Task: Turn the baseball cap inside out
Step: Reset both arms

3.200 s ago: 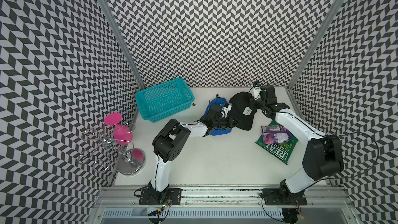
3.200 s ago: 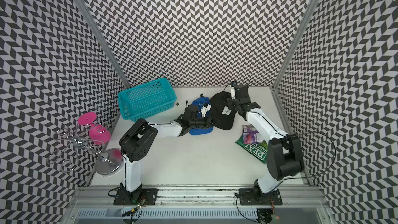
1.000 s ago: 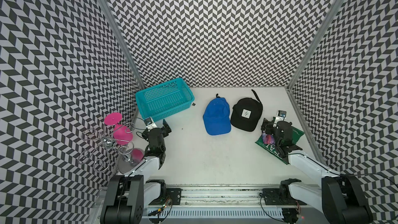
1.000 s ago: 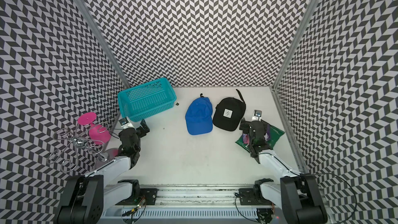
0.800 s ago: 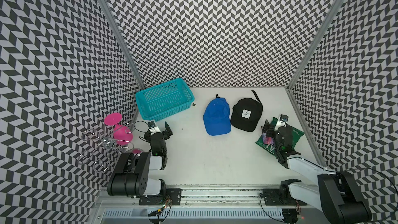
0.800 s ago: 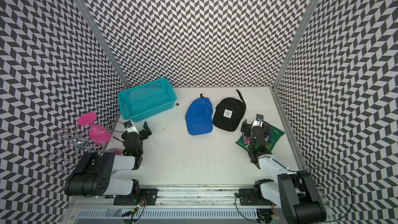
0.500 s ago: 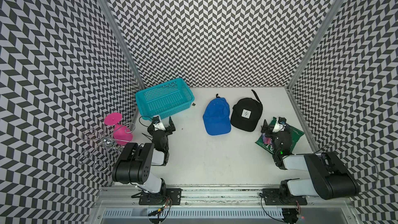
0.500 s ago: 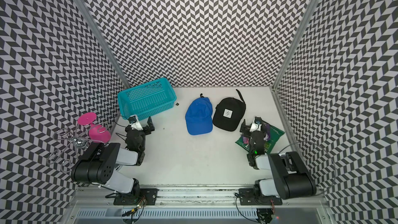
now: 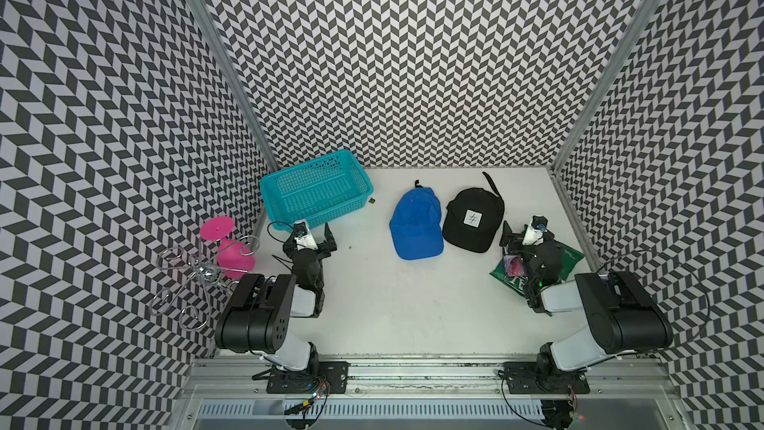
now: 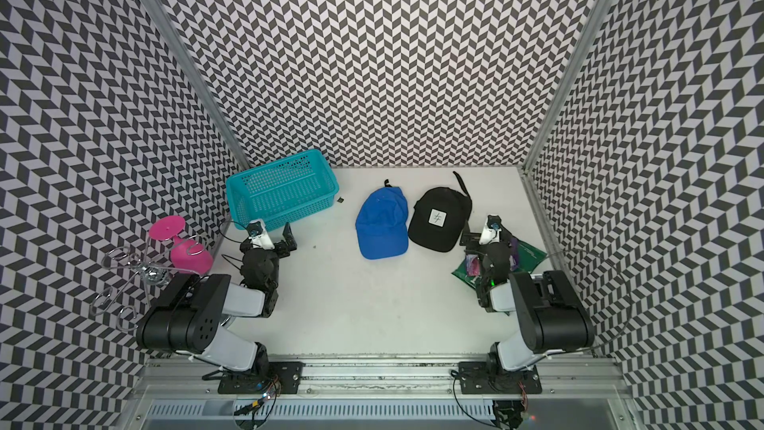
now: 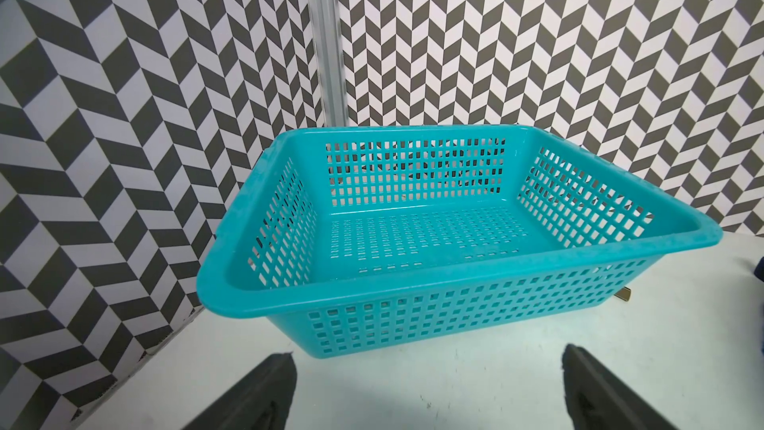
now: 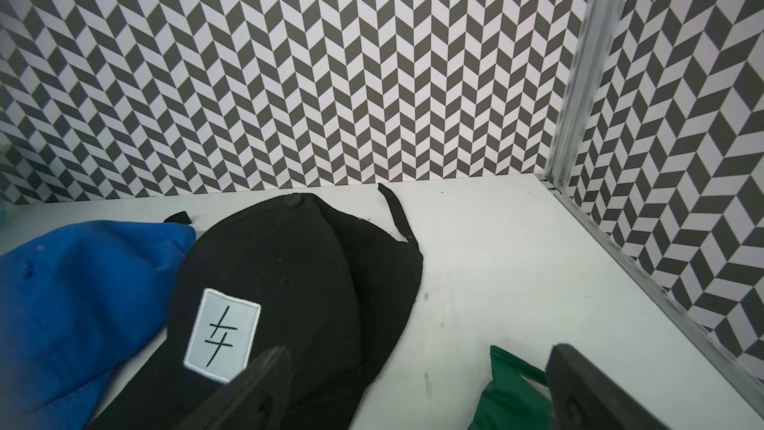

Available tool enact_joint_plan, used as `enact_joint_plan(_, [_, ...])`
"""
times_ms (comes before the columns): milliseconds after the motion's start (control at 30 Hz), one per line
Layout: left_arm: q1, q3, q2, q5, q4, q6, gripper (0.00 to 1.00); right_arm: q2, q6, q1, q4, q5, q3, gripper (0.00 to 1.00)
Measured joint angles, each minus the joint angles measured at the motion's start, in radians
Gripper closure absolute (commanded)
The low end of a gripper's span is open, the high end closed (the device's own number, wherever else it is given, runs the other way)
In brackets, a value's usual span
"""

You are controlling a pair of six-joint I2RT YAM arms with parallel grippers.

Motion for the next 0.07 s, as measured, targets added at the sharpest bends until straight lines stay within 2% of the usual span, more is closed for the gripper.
enact_joint_plan(67, [0.000, 0.004, 0.000, 0.001, 0.000, 0.000, 0.00, 0.000, 0.000, 0.000, -0.002, -0.007, 0.000, 0.00])
